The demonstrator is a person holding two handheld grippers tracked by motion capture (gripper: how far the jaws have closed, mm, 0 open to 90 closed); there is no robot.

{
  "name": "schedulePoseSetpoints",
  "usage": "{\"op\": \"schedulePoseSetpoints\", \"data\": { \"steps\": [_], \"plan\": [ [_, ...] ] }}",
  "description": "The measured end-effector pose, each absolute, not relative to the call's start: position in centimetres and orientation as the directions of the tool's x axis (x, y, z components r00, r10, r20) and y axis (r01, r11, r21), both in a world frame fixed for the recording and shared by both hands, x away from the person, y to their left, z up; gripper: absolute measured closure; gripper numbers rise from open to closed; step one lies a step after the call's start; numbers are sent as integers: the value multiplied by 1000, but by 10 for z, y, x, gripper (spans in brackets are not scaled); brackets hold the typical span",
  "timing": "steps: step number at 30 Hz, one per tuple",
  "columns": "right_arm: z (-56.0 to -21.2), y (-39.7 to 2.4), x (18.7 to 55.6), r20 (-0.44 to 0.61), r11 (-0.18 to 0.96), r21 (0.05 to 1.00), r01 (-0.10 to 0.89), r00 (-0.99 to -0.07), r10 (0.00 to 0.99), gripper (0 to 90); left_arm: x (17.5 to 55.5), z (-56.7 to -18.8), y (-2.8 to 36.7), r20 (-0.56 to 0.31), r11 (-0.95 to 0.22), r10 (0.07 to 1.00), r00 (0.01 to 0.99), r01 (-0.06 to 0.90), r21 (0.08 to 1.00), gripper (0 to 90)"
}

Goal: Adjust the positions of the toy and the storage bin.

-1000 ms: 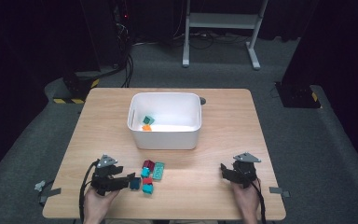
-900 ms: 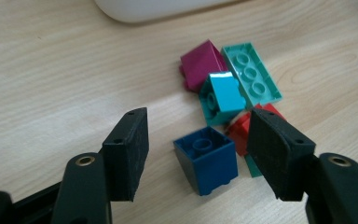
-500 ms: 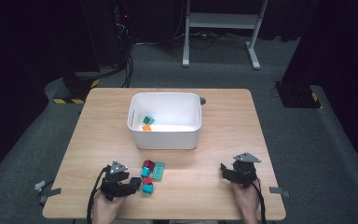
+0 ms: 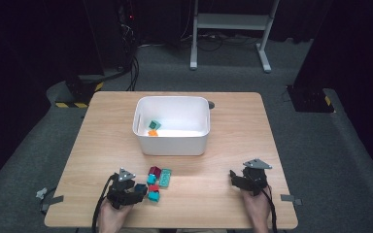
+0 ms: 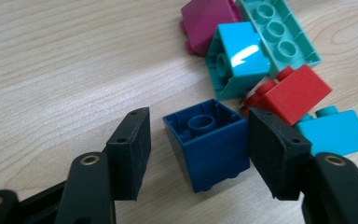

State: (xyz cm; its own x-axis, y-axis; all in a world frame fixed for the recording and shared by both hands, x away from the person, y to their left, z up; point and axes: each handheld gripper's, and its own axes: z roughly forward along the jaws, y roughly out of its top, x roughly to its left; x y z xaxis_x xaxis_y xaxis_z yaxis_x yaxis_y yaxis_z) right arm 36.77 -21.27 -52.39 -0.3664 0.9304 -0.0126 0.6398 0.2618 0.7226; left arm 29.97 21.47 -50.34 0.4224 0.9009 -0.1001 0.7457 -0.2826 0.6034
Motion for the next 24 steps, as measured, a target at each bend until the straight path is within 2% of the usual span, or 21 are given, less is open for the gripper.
{"op": "schedulePoseSetpoints", "data": {
  "steps": [24],
  "plan": [
    [-524, -213, 368, -13, 262, 723, 640, -367, 930, 260, 301, -507, 225, -91, -286, 900, 427, 734, 616, 564]
  ]
}}
